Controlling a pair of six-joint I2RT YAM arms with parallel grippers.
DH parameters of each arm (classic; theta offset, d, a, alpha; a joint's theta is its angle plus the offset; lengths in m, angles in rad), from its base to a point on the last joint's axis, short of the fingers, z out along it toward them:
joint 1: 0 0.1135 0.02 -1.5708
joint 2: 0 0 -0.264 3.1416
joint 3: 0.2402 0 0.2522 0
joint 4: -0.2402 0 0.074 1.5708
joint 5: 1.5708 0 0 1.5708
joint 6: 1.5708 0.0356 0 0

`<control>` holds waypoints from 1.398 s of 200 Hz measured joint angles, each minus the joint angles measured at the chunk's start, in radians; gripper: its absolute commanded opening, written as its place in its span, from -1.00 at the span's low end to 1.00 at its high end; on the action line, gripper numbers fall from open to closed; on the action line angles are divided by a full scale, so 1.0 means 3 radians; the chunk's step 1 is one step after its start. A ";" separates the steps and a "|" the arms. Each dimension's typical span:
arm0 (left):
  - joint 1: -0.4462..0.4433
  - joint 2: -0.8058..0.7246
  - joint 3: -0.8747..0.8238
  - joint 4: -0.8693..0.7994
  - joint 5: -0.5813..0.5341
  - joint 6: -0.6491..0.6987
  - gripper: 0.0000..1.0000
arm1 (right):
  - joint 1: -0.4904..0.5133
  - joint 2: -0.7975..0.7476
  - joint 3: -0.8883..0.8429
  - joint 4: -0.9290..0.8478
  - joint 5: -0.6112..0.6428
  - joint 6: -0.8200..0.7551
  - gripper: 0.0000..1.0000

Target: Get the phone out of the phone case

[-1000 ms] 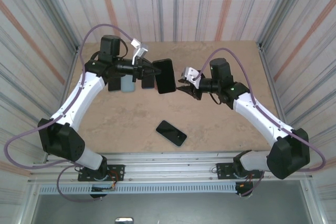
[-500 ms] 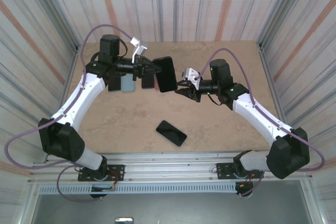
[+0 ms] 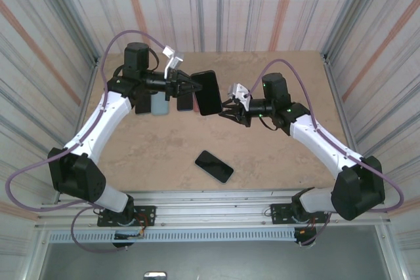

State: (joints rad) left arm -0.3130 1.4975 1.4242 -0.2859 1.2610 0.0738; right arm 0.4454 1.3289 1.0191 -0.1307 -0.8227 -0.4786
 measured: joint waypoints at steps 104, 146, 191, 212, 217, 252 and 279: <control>0.0000 0.0000 0.0000 0.0020 0.0023 -0.0017 -1.00 | -0.0069 0.0000 0.0000 0.0000 -0.0247 0.0041 -0.29; -0.0001 0.0000 0.0000 0.0027 0.0029 -0.0039 -1.00 | -0.0090 0.0017 0.0000 0.0013 -0.0329 0.0089 -0.29; -0.0004 0.0000 0.0000 0.0025 0.0039 -0.0062 -1.00 | -0.0092 0.0022 0.0000 0.0010 -0.0384 0.0089 -0.30; -0.0006 0.0000 0.0000 0.0025 0.0042 -0.0064 -1.00 | -0.0090 0.0022 0.0000 0.0009 -0.0395 0.0088 -0.30; -0.0006 0.0000 0.0000 0.0025 0.0043 -0.0064 -1.00 | -0.0092 0.0022 0.0000 0.0009 -0.0402 0.0088 -0.30; -0.0010 0.0000 0.0000 0.0023 0.0043 -0.0064 -1.00 | -0.0097 0.0047 0.0000 0.0009 -0.0454 0.0089 -0.30; -0.0010 0.0000 0.0000 0.0023 0.0045 -0.0064 -1.00 | -0.0097 0.0071 0.0014 0.0005 -0.0490 0.0088 -0.31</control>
State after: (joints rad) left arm -0.3161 1.4975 1.4242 -0.2790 1.2743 0.0547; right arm 0.4164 1.3502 1.0233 -0.1291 -0.9695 -0.4522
